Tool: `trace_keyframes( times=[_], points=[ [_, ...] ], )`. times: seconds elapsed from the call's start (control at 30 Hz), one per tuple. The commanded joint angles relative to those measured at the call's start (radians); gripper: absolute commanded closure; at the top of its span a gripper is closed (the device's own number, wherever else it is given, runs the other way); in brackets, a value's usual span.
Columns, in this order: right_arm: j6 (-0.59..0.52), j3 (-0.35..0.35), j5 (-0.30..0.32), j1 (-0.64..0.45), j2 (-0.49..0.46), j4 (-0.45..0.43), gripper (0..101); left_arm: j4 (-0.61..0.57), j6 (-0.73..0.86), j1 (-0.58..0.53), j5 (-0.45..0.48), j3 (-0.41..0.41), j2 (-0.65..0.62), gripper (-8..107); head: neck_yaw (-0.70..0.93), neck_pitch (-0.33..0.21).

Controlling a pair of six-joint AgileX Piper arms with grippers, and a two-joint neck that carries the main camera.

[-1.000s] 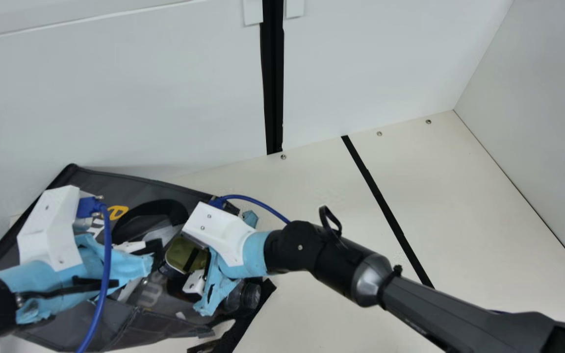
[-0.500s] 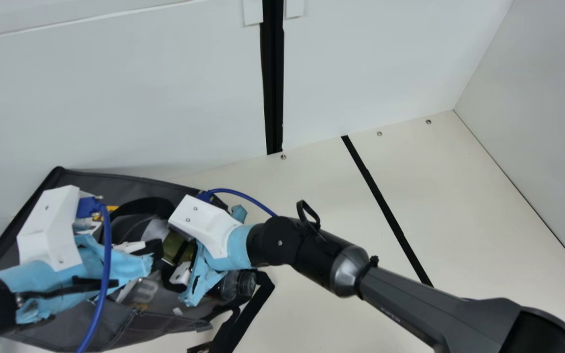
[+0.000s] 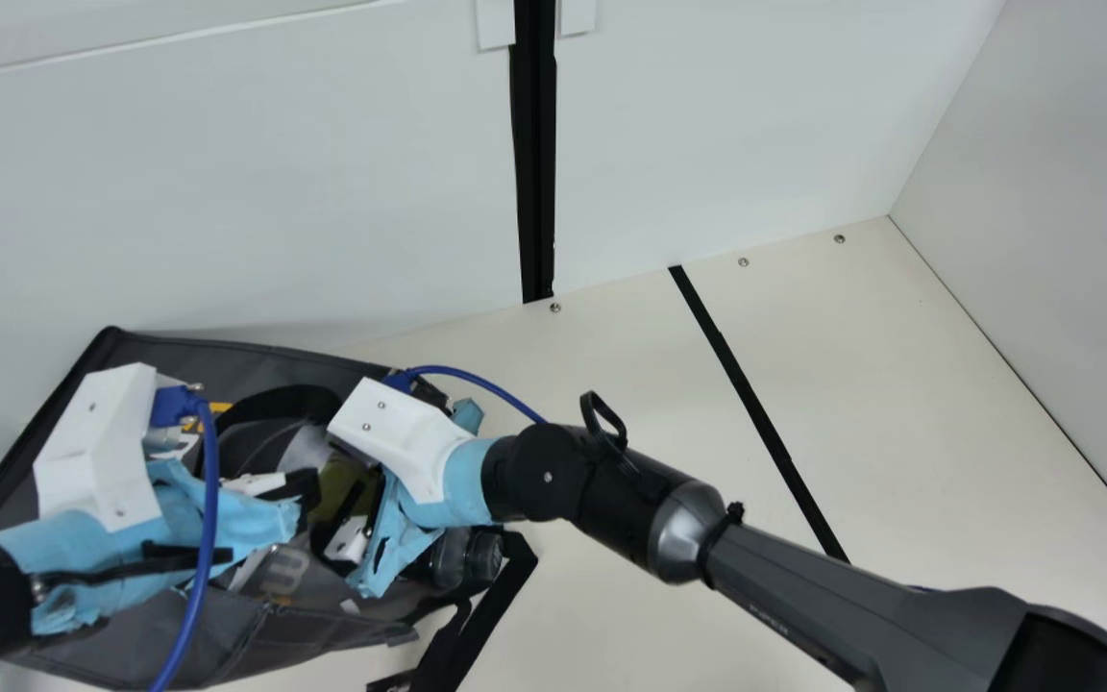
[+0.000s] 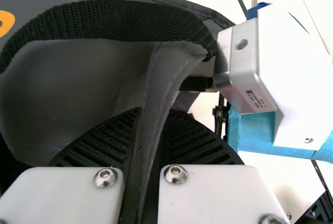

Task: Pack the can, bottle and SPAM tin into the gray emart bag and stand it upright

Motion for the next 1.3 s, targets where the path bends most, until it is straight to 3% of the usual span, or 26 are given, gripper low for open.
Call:
trace_keyframes(
  times=[0.0,0.1,0.67,1.27],
  points=[
    [0.001,0.003,0.002,0.0,-0.003,-0.006,15,0.0,0.0,0.0,0.0,0.0,0.0,107,-0.002,-0.023],
    [0.003,0.009,0.002,-0.001,-0.009,-0.01,6,0.0,0.0,0.0,0.0,0.0,0.0,107,-0.002,-0.023],
    [-0.004,0.094,0.022,-0.041,-0.109,-0.018,6,0.0,0.0,0.0,0.0,0.0,0.0,107,-0.002,-0.023],
    [-0.08,0.191,0.109,-0.152,-0.266,0.021,6,0.0,0.0,0.0,0.0,0.0,0.0,107,-0.002,-0.023]
  ],
)
